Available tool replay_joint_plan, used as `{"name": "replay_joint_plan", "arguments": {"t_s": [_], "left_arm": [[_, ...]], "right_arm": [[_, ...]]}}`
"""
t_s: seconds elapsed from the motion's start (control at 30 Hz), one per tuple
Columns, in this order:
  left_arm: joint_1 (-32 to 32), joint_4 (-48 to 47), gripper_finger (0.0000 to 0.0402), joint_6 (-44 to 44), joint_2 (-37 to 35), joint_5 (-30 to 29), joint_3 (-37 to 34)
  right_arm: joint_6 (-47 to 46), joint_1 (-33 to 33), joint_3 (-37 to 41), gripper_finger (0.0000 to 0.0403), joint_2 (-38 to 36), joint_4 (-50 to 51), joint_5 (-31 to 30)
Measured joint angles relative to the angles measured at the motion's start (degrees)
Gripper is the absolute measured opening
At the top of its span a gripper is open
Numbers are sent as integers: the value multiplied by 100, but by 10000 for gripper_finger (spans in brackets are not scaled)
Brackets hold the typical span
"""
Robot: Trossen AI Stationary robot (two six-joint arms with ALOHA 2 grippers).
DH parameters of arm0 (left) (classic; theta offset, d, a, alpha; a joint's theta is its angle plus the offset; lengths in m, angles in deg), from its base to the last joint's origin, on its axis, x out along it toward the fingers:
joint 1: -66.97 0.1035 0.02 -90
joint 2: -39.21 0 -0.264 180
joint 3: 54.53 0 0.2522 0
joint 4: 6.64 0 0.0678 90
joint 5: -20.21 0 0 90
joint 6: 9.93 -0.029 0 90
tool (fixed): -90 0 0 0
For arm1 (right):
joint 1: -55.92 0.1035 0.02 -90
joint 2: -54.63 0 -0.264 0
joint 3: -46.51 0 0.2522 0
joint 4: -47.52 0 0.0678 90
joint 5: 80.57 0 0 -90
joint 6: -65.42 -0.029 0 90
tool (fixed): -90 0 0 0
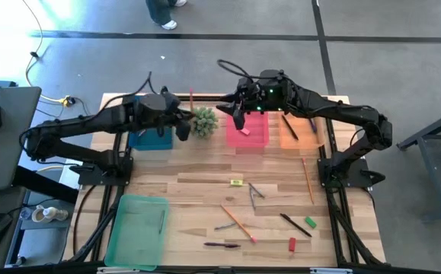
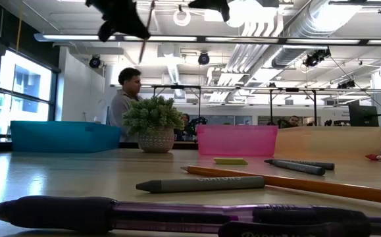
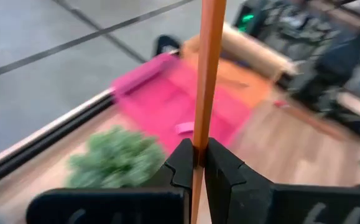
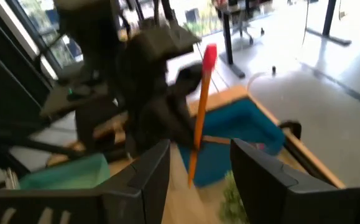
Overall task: Sort crayons/erasers/pens/pencils in bins
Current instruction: Put the orange pencil into the blue bin
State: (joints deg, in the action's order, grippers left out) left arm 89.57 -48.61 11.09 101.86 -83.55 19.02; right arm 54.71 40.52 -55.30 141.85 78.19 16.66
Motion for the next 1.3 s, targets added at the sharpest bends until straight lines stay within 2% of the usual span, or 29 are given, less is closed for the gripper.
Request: {"name": "replay_joint_plan", "arguments": {"t_s": [0.2,0.33,0.5,0.6,0.83,1.3], "left_arm": [[391,-1300,1,2,-332,-468,0],[663,-2236,1,68,-342,-817,0],[1114,-3020,1,137,-230,-967,0],[1417,-3236,1,132,-108,-923,0],[2042,-3700,1,-23,321,-402,0],[2812,-3790,1,-961,1666,-19,0]], "right_arm": [[196,2,0,161,0,772,-151],[191,2,2,161,4,1133,-380],[179,4,2,161,22,1335,-417],[166,4,2,161,22,1379,-422],[45,7,2,161,22,1405,-424],[-338,7,2,161,22,2228,-530]]}}
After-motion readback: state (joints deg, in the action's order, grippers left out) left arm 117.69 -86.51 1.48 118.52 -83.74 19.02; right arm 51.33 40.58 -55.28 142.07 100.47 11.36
